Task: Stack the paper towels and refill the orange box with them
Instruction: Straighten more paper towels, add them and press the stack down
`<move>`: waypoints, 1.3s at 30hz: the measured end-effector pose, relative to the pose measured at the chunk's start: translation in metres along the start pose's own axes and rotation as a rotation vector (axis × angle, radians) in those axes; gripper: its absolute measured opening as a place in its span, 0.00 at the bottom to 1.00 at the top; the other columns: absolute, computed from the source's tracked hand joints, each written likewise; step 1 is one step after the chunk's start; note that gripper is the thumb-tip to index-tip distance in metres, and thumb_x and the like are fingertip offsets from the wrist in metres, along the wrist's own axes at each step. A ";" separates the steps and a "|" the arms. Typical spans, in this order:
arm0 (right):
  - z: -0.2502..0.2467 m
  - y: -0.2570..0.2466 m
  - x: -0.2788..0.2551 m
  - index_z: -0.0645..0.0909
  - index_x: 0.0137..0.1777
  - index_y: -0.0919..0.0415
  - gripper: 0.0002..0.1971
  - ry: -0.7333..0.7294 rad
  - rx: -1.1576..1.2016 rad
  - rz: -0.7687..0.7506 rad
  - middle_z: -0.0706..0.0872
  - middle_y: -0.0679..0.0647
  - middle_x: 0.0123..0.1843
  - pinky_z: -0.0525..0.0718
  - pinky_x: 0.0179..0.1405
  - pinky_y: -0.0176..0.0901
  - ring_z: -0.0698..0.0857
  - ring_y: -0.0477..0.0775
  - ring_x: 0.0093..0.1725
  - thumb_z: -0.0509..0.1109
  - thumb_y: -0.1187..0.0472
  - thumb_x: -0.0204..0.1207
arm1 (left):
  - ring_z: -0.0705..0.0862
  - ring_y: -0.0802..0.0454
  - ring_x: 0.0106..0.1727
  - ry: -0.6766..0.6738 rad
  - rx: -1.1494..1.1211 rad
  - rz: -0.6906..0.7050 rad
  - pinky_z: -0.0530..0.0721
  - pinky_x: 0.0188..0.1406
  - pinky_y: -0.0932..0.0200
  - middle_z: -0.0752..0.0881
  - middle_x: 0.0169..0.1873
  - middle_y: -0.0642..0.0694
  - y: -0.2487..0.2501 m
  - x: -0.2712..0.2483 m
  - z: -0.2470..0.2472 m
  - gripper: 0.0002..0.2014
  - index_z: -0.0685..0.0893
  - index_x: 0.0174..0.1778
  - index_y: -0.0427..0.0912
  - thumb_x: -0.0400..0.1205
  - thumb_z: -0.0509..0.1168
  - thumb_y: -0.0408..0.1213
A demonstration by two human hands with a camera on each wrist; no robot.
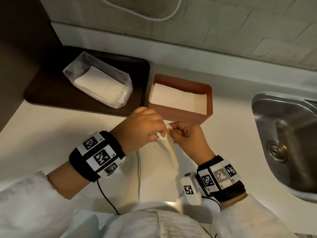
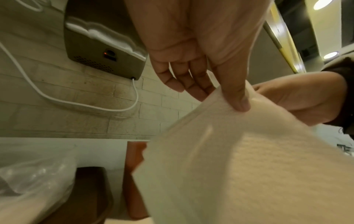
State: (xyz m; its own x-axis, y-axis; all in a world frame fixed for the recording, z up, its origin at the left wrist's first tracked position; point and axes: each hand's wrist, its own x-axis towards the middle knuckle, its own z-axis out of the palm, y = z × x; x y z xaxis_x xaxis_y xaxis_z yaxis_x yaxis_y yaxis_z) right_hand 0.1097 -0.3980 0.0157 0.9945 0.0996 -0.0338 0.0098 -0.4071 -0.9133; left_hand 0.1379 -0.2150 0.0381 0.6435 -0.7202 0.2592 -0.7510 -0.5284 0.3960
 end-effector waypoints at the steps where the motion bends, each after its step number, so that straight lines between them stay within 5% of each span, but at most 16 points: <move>1: 0.000 0.000 0.000 0.88 0.43 0.62 0.07 -0.004 0.002 -0.006 0.87 0.66 0.33 0.84 0.40 0.54 0.83 0.64 0.33 0.68 0.70 0.73 | 0.74 0.58 0.45 0.003 -0.053 -0.040 0.67 0.53 0.61 0.85 0.36 0.51 0.002 0.002 0.001 0.05 0.81 0.40 0.52 0.72 0.60 0.42; 3: 0.001 -0.001 -0.002 0.88 0.43 0.60 0.07 -0.009 -0.005 -0.015 0.86 0.56 0.29 0.82 0.38 0.51 0.81 0.58 0.31 0.69 0.68 0.74 | 0.77 0.58 0.42 0.029 -0.179 -0.154 0.68 0.52 0.66 0.85 0.36 0.52 0.005 0.007 0.004 0.12 0.76 0.47 0.53 0.70 0.68 0.37; 7: 0.000 0.000 -0.004 0.88 0.46 0.58 0.07 -0.005 -0.023 -0.045 0.88 0.66 0.35 0.85 0.41 0.58 0.84 0.66 0.36 0.68 0.64 0.75 | 0.82 0.53 0.41 -0.008 -0.310 -0.310 0.66 0.50 0.75 0.86 0.36 0.50 0.012 0.012 0.001 0.24 0.73 0.58 0.45 0.69 0.73 0.30; 14: -0.002 0.000 -0.007 0.88 0.50 0.58 0.08 -0.019 -0.044 -0.046 0.90 0.52 0.38 0.81 0.40 0.38 0.84 0.46 0.36 0.68 0.66 0.76 | 0.82 0.55 0.38 -0.076 -0.357 -0.392 0.72 0.40 0.76 0.86 0.36 0.50 0.009 0.015 -0.005 0.32 0.68 0.66 0.52 0.69 0.74 0.30; 17: -0.005 -0.005 -0.010 0.86 0.52 0.58 0.11 -0.073 0.011 -0.031 0.89 0.44 0.43 0.81 0.45 0.30 0.86 0.39 0.42 0.66 0.70 0.75 | 0.82 0.54 0.40 -0.050 -0.316 -0.356 0.74 0.45 0.68 0.81 0.38 0.56 0.010 0.016 -0.005 0.33 0.69 0.68 0.51 0.69 0.75 0.33; 20: -0.008 -0.008 -0.014 0.79 0.55 0.54 0.18 -0.093 0.137 0.039 0.91 0.56 0.48 0.87 0.50 0.41 0.90 0.48 0.48 0.73 0.71 0.69 | 0.81 0.54 0.55 -0.025 -0.233 -0.365 0.74 0.59 0.56 0.83 0.54 0.53 0.005 0.012 -0.001 0.34 0.68 0.73 0.50 0.71 0.74 0.42; 22: -0.007 -0.008 -0.014 0.71 0.52 0.48 0.25 -0.084 0.173 0.068 0.92 0.58 0.46 0.88 0.46 0.39 0.91 0.49 0.45 0.77 0.72 0.64 | 0.81 0.51 0.60 -0.079 -0.276 -0.395 0.76 0.61 0.55 0.85 0.59 0.49 0.000 0.007 0.005 0.34 0.65 0.75 0.49 0.74 0.71 0.41; 26: -0.001 -0.006 -0.012 0.66 0.51 0.48 0.30 -0.086 0.179 0.087 0.91 0.56 0.46 0.87 0.47 0.41 0.89 0.53 0.43 0.80 0.72 0.60 | 0.78 0.48 0.64 -0.131 -0.282 -0.399 0.67 0.59 0.67 0.83 0.62 0.43 -0.006 0.000 0.019 0.24 0.73 0.71 0.45 0.78 0.67 0.40; 30: -0.002 0.004 -0.016 0.63 0.61 0.46 0.39 -0.151 0.004 0.151 0.84 0.53 0.49 0.85 0.49 0.44 0.85 0.55 0.47 0.84 0.61 0.56 | 0.77 0.56 0.55 0.055 -0.371 -0.384 0.68 0.52 0.74 0.82 0.55 0.48 -0.008 -0.008 0.013 0.25 0.80 0.64 0.39 0.75 0.61 0.49; 35: -0.015 0.007 -0.023 0.75 0.61 0.56 0.19 -0.212 -0.361 0.117 0.85 0.53 0.53 0.80 0.45 0.40 0.83 0.54 0.50 0.73 0.58 0.71 | 0.79 0.73 0.50 0.260 -0.538 -0.438 0.74 0.49 0.80 0.80 0.49 0.59 -0.013 -0.020 -0.014 0.10 0.76 0.56 0.50 0.80 0.62 0.35; 39: -0.039 -0.020 -0.007 0.74 0.65 0.54 0.18 -0.202 -0.555 -0.037 0.85 0.54 0.55 0.80 0.48 0.41 0.83 0.56 0.51 0.68 0.61 0.76 | 0.83 0.68 0.53 0.347 -0.808 -0.474 0.80 0.53 0.75 0.85 0.48 0.61 -0.025 -0.021 -0.028 0.17 0.74 0.51 0.55 0.78 0.63 0.25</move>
State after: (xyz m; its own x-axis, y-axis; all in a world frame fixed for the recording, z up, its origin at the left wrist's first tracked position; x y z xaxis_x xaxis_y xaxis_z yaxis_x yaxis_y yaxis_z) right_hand 0.1066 -0.4263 0.0504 0.9533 0.2716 -0.1321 0.1518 -0.8090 -0.5679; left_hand 0.1469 -0.1739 0.0477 0.9550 -0.2748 0.1117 -0.1626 -0.1700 0.9719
